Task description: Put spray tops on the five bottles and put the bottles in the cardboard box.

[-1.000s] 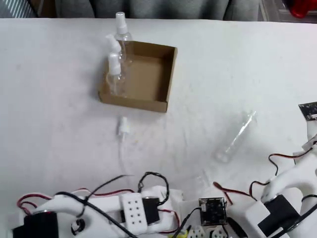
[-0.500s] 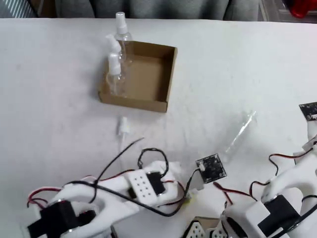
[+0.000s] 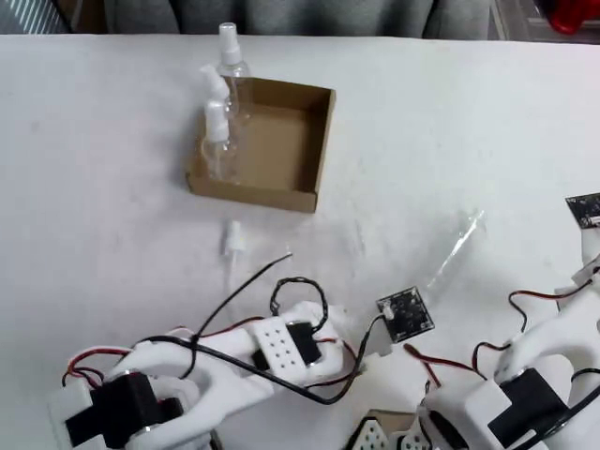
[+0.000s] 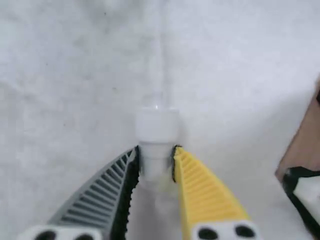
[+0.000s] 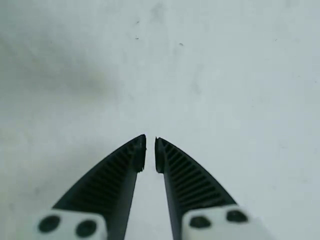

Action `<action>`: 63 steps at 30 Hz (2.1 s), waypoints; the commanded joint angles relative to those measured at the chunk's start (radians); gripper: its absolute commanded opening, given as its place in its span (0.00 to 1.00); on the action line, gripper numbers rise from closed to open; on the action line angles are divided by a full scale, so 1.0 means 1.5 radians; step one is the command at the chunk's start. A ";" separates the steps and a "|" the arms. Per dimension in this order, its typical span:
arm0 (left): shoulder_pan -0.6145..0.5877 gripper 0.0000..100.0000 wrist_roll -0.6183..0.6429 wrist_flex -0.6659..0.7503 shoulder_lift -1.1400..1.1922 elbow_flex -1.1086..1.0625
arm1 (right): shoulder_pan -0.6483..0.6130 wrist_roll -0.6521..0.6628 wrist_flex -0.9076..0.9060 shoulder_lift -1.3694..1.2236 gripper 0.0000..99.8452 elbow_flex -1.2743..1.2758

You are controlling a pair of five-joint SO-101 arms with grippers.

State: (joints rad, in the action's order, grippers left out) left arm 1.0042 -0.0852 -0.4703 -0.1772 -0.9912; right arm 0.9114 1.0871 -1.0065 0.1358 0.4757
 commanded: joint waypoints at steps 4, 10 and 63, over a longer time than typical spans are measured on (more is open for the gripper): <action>0.009 0.07 0.002 -0.061 -0.039 0.036 | 0.004 0.007 -0.003 0.004 0.01 -0.029; 0.007 0.07 -0.079 -0.162 -0.141 0.034 | 0.004 0.007 -0.012 0.004 0.01 -0.029; -0.808 0.24 -0.827 -0.207 -0.260 -0.021 | 0.022 0.007 -0.015 0.009 0.01 -0.029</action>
State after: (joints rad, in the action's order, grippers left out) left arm -0.1772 -1.3679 -0.8462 -0.5869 -1.0833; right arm 0.9344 1.0871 -1.0188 0.1358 0.4757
